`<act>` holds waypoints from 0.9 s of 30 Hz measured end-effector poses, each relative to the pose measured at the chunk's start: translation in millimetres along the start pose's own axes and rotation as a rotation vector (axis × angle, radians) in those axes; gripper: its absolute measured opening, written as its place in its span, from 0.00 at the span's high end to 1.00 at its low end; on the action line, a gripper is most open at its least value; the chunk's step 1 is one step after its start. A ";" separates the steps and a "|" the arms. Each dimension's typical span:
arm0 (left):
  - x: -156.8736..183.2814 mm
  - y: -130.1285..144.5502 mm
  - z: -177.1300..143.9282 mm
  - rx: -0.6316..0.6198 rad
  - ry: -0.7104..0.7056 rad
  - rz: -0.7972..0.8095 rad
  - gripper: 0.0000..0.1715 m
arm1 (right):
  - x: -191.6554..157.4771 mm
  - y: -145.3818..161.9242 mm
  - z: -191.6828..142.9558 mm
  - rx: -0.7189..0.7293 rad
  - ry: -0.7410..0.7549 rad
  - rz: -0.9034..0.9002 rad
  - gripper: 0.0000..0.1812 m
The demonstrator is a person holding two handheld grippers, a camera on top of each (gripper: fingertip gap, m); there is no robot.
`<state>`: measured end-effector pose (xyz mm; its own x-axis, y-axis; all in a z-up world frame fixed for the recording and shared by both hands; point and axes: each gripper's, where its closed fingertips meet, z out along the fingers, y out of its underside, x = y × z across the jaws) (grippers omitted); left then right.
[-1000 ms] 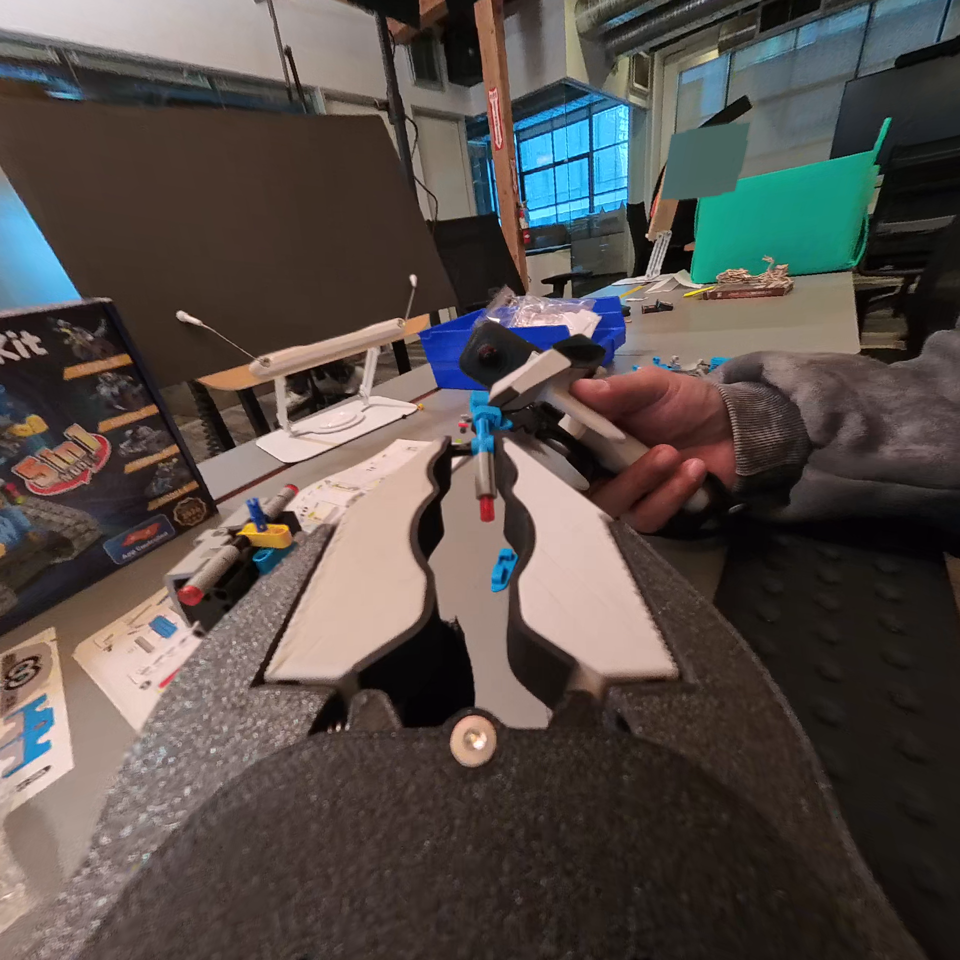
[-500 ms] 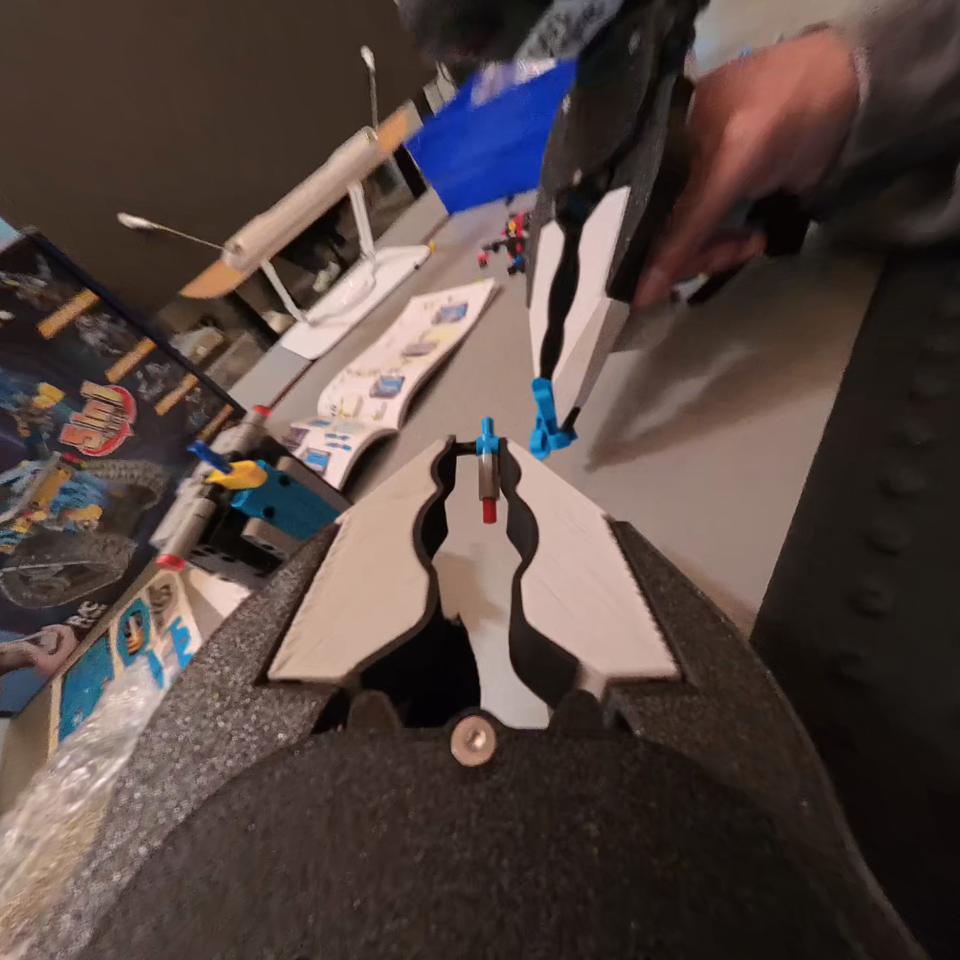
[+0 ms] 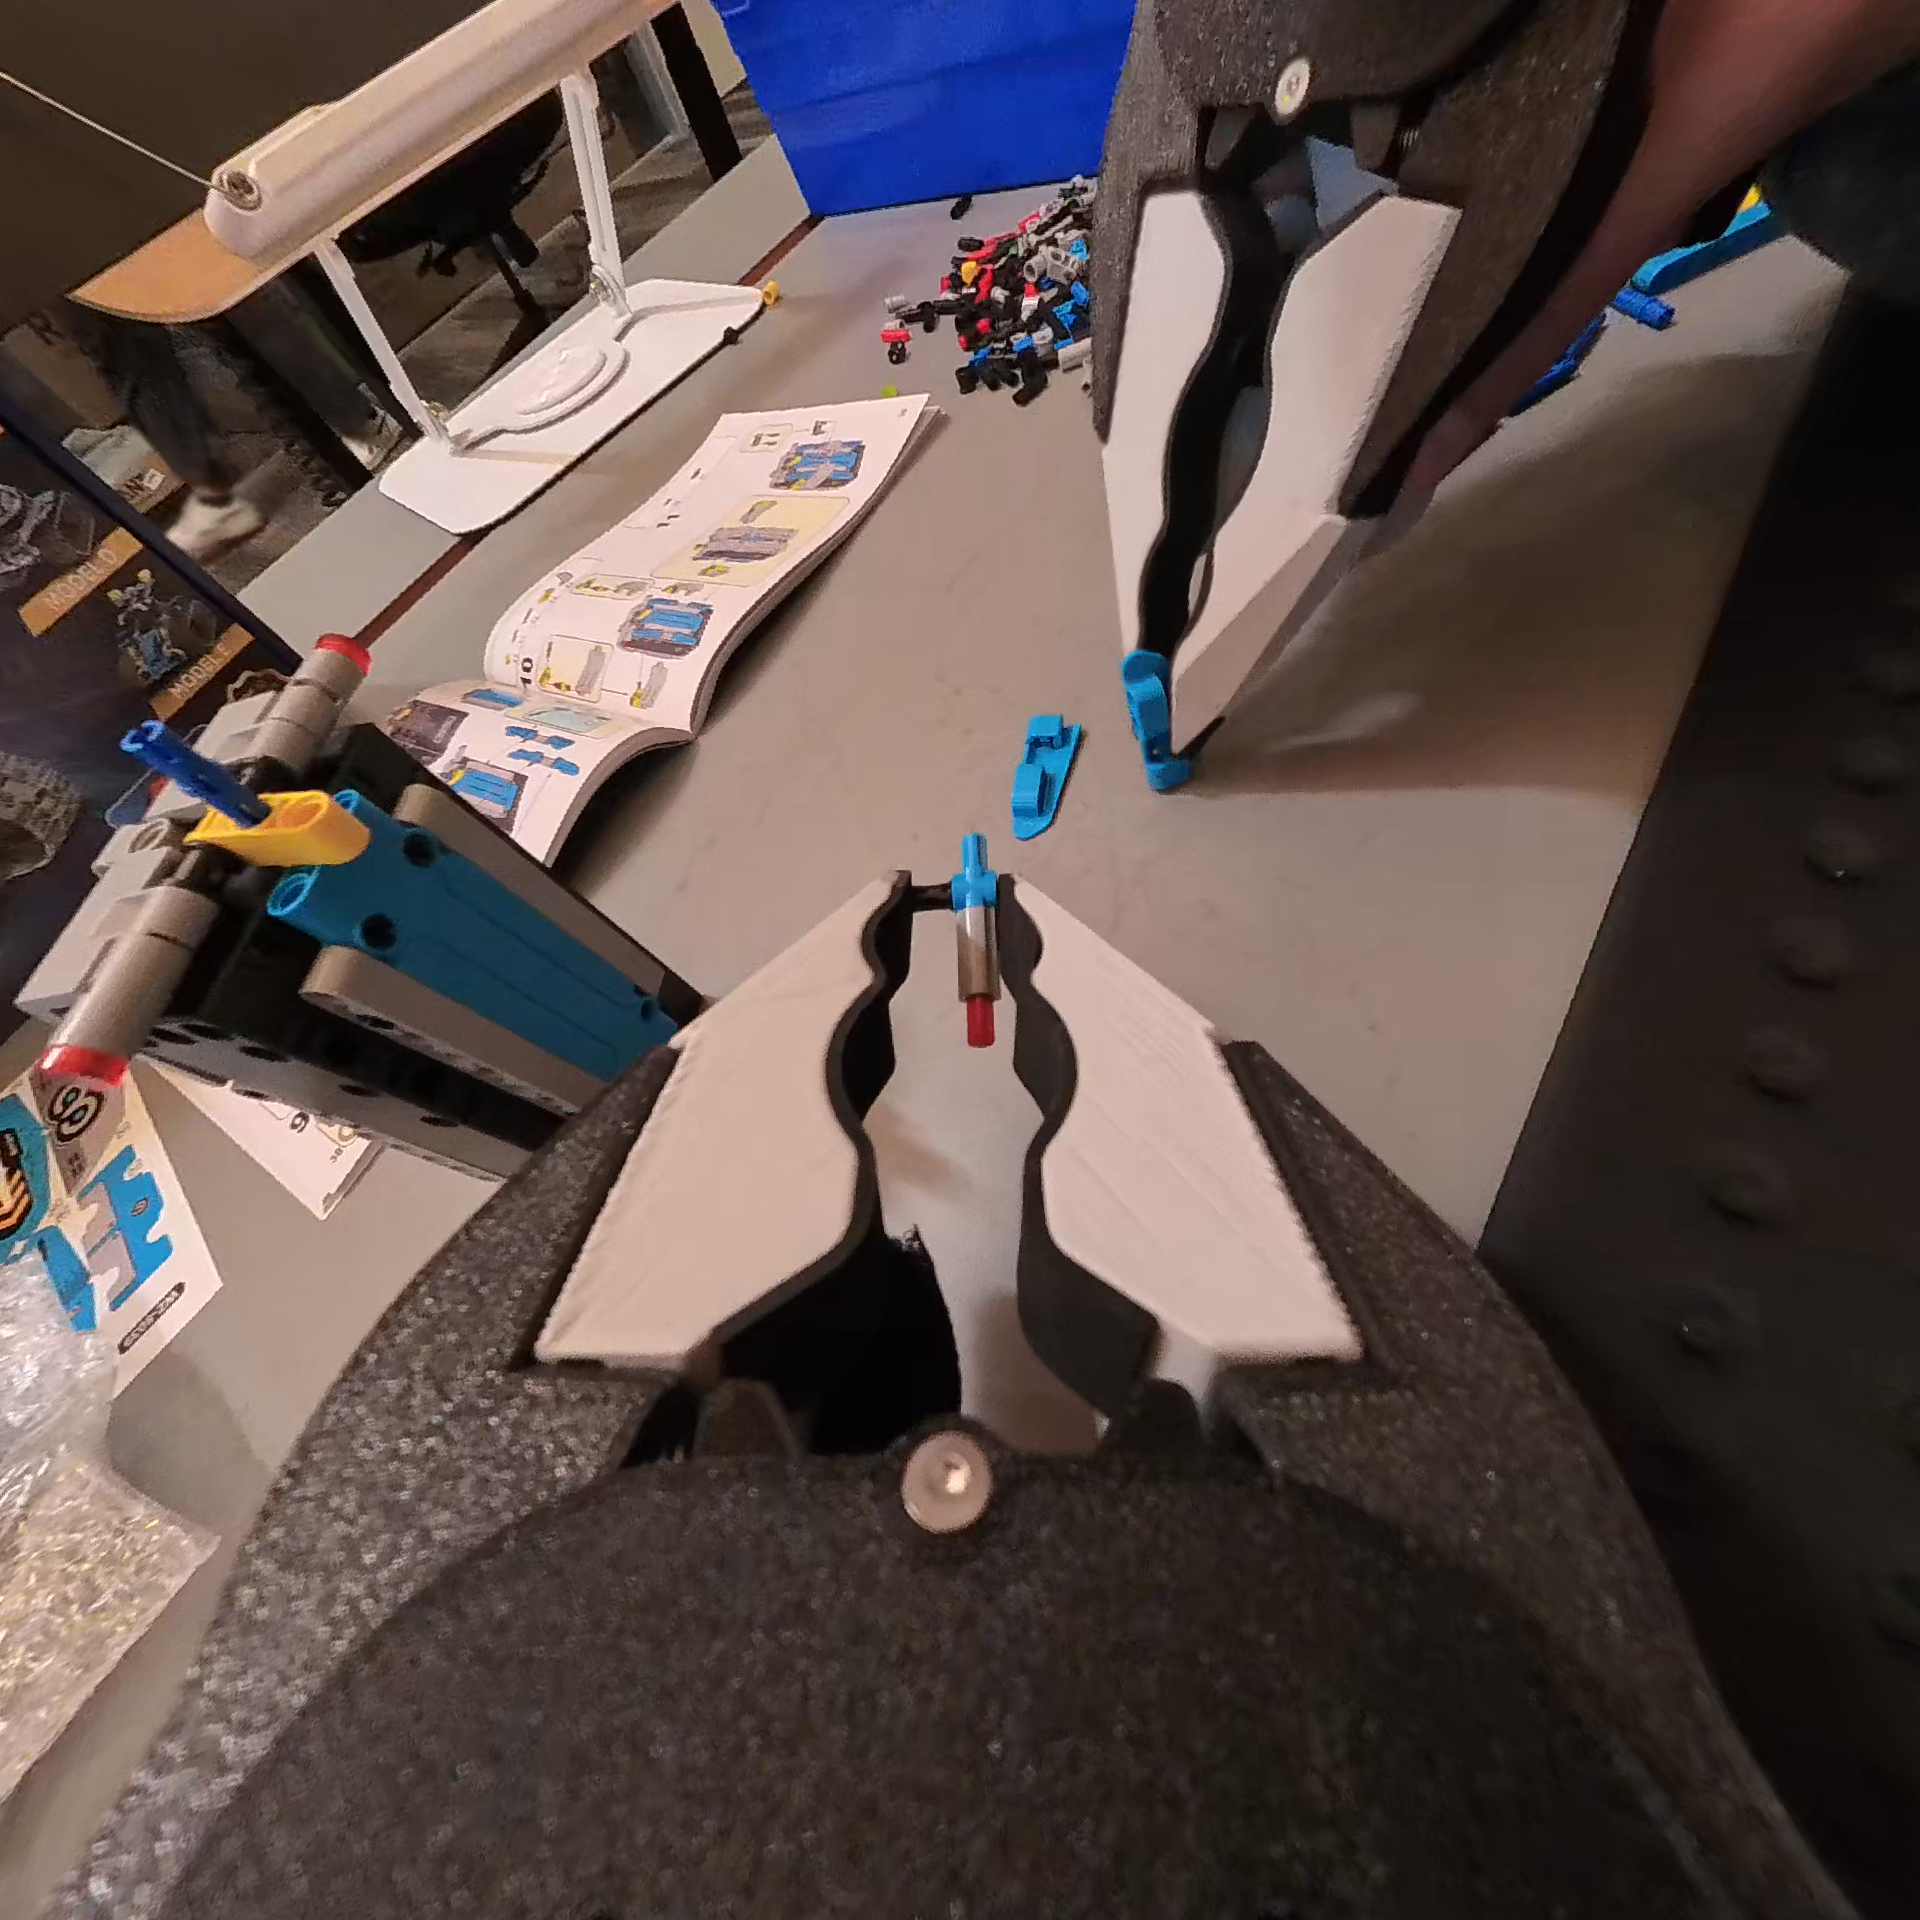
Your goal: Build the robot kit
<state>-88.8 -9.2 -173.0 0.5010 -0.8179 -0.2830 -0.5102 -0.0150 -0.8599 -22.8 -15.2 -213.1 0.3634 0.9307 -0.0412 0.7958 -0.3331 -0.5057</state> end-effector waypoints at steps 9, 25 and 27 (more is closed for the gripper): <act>1.1 -0.2 -0.1 0.002 0.000 0.010 0.91 | 2.1 0.6 2.1 0.008 0.000 0.016 0.93; 1.3 -1.6 -0.6 0.011 -0.003 0.017 0.91 | 3.4 1.1 2.2 0.029 -0.014 0.035 0.89; 1.4 -1.9 -0.7 0.013 -0.002 0.017 0.91 | 1.5 1.4 2.4 0.035 -0.037 0.044 0.89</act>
<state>-87.6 -10.8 -171.6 0.4937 -0.8167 -0.2987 -0.5099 0.0064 -0.8602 -22.3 -13.9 -216.0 0.3792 0.9204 -0.0953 0.7617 -0.3689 -0.5326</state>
